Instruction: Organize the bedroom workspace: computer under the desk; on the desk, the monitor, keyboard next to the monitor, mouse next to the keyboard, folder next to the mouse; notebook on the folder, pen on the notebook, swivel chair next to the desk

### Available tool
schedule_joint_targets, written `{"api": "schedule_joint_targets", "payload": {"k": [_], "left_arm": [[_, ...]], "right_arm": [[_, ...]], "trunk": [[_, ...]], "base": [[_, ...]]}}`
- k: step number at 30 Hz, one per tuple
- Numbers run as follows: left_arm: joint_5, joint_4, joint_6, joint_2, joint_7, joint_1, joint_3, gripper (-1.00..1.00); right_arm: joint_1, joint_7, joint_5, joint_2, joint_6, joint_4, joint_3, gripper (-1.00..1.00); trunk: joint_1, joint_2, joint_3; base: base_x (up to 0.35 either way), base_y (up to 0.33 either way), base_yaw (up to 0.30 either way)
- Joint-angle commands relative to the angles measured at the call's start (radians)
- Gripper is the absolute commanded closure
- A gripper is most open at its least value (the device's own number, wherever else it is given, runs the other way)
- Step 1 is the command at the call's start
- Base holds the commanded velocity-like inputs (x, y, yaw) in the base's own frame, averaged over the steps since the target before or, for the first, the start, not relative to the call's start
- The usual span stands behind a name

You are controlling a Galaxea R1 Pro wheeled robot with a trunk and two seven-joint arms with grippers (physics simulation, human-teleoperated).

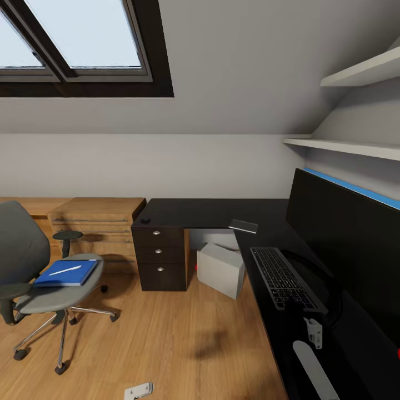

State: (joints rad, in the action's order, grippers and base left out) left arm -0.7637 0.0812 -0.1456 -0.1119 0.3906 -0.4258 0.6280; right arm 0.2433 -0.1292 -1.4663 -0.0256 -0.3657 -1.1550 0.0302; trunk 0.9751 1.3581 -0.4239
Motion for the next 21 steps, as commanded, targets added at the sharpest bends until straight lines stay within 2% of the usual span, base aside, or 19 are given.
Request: {"api": "schedule_joint_targets", "payload": {"k": [1,10,21], "left_arm": [[-0.009,0.000,-0.003,0.000,0.004,-0.001,0.009,-1.00],[-0.009,0.000,-0.003,0.000,0.004,-0.001,0.009,-1.00],[-0.009,0.000,-0.003,0.001,0.004,-0.001,0.008,-1.00]], "right_arm": [[0.001,-0.004,-0.003,0.000,-0.002,-0.002,0.000,1.00],[0.001,-0.004,-0.003,0.001,-0.002,-0.002,0.000,1.00],[0.001,-0.004,-0.003,0.001,-0.002,-0.002,0.000,1.00]], "trunk": [[0.004,0.008,-0.004],[0.038,0.071,-0.033],[0.038,0.071,-0.033]], "base": [[0.000,0.000,0.000],[0.000,0.000,0.000],[0.000,0.000,0.000]]}}
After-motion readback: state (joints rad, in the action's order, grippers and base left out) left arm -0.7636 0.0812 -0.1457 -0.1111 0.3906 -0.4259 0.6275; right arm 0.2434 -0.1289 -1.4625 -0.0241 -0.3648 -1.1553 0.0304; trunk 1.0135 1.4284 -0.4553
